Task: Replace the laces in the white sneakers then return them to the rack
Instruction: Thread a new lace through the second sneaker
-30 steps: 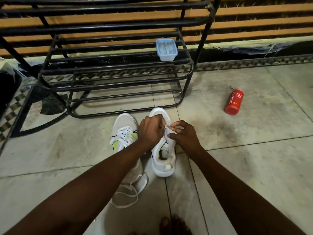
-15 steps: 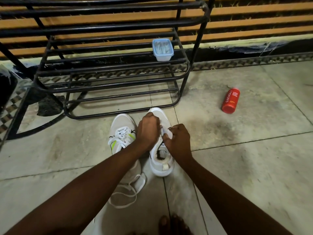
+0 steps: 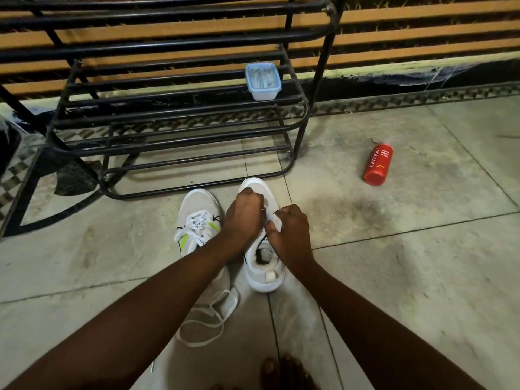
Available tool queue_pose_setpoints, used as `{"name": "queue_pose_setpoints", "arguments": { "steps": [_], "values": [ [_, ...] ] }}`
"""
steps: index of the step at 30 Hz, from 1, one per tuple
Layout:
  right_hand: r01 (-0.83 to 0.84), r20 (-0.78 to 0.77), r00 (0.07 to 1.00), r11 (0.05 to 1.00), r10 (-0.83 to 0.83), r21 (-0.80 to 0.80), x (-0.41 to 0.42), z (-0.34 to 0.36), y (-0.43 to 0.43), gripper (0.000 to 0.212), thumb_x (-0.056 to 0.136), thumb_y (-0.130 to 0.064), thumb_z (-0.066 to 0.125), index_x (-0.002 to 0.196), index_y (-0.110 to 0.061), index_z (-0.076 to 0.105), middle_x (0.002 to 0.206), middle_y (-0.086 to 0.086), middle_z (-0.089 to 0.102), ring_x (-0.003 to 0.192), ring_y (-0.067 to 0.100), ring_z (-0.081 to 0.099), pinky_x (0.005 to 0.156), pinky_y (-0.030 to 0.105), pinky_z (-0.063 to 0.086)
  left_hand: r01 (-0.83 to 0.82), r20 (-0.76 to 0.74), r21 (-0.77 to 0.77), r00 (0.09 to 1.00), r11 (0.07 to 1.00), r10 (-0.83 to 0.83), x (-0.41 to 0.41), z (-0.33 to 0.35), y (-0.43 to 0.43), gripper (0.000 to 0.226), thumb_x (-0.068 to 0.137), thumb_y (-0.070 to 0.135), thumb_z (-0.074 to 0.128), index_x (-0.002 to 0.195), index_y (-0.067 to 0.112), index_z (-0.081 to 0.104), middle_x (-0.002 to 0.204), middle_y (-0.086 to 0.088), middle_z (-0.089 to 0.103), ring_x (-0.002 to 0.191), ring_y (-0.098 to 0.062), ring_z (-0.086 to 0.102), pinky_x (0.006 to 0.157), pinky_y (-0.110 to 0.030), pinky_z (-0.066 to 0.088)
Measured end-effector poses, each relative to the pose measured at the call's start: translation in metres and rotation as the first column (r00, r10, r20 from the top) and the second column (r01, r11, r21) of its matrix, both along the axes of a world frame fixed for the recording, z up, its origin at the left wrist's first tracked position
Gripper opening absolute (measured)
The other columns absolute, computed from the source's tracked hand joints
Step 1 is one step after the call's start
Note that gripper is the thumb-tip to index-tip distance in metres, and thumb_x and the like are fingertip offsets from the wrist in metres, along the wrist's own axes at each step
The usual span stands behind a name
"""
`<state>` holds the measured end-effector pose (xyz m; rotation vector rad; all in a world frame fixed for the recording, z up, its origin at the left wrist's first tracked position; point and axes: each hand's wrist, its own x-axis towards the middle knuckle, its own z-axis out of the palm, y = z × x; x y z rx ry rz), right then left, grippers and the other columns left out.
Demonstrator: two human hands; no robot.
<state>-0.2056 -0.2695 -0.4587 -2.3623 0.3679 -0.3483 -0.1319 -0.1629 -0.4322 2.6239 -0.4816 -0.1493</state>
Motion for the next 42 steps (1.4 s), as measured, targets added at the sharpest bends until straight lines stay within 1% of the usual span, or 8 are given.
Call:
{"name": "queue_pose_setpoints", "arguments": {
  "steps": [7,14,16,19,23,27,34,42],
  "values": [
    [0.003,0.044,0.999,1.0,-0.004,0.023,0.001,-0.001,0.0,0.01,0.085,-0.015,0.07,0.083,-0.005,0.07,0.087,0.009,0.063,0.085,0.023,0.057,0.081,0.03,0.038,-0.057,0.101,0.148,0.994,0.987,0.042,-0.001,-0.008,-0.003,0.018,0.093,0.022,0.061,0.103,0.015,0.074,0.115,-0.008,0.061,0.111,-0.031,0.055,0.085,-0.042,0.052],
    [-0.14,0.002,0.99,0.99,0.14,0.02,0.005,0.0,-0.012,0.016,0.082,-0.012,0.077,0.087,0.003,0.074,0.094,0.016,0.067,0.092,0.029,0.063,0.088,0.039,0.046,-0.223,-0.102,-0.004,0.97,0.975,0.222,0.002,-0.004,-0.007,0.012,0.083,0.017,0.065,0.088,0.025,0.073,0.103,-0.004,0.072,0.092,-0.03,0.07,0.078,-0.038,0.06],
    [-0.159,-0.028,0.987,0.985,0.161,0.07,0.007,0.0,-0.018,0.02,0.08,-0.011,0.079,0.083,0.008,0.073,0.097,0.017,0.065,0.091,0.029,0.063,0.084,0.034,0.046,-0.238,-0.1,0.018,0.966,0.971,0.239,0.003,-0.005,-0.008,0.012,0.083,0.02,0.064,0.088,0.028,0.072,0.102,-0.003,0.072,0.092,-0.03,0.07,0.077,-0.036,0.058],
    [-0.146,-0.04,0.987,0.978,0.153,0.147,0.008,0.0,-0.021,0.023,0.076,-0.007,0.082,0.084,0.01,0.07,0.098,0.018,0.065,0.086,0.03,0.063,0.078,0.028,0.044,-0.224,-0.071,0.046,0.971,0.973,0.227,0.003,-0.007,-0.008,0.011,0.087,0.026,0.063,0.091,0.03,0.072,0.102,-0.003,0.072,0.095,-0.03,0.069,0.079,-0.036,0.056],
    [-0.133,-0.026,0.99,0.968,0.141,0.212,0.007,0.0,-0.02,0.024,0.075,-0.006,0.083,0.086,0.01,0.068,0.1,0.018,0.064,0.086,0.032,0.064,0.083,0.04,0.05,-0.193,-0.089,0.046,0.976,0.98,0.196,0.006,-0.007,-0.005,0.013,0.084,0.024,0.066,0.094,0.03,0.073,0.105,-0.004,0.072,0.098,-0.031,0.068,0.084,-0.04,0.057],
    [-0.117,-0.039,0.991,0.968,0.128,0.221,0.007,0.0,-0.02,0.026,0.076,-0.008,0.083,0.092,0.007,0.069,0.101,0.016,0.064,0.087,0.03,0.064,0.082,0.034,0.049,-0.136,-0.122,0.043,0.983,0.99,0.14,0.006,-0.009,-0.006,0.018,0.083,0.015,0.069,0.098,0.024,0.074,0.109,-0.01,0.071,0.102,-0.034,0.067,0.084,-0.041,0.058],
    [-0.196,-0.026,0.979,0.968,0.202,0.154,0.006,0.002,-0.024,0.021,0.08,-0.008,0.08,0.082,0.011,0.071,0.103,0.018,0.063,0.093,0.028,0.063,0.088,0.04,0.049,-0.145,-0.086,0.089,0.985,0.985,0.153,0.009,-0.012,-0.009,0.023,0.087,0.019,0.069,0.11,0.018,0.069,0.116,-0.014,0.067,0.108,-0.038,0.063,0.086,-0.04,0.052],
    [-0.24,-0.067,0.965,0.959,0.252,0.15,0.008,0.005,-0.027,0.025,0.081,-0.01,0.081,0.077,0.012,0.072,0.107,0.02,0.062,0.099,0.029,0.062,0.089,0.032,0.046,-0.157,-0.1,0.054,0.982,0.986,0.162,0.012,-0.007,0.0,0.011,0.083,0.024,0.071,0.093,0.028,0.072,0.107,-0.004,0.071,0.105,-0.03,0.064,0.088,-0.038,0.051]
  ]
}}
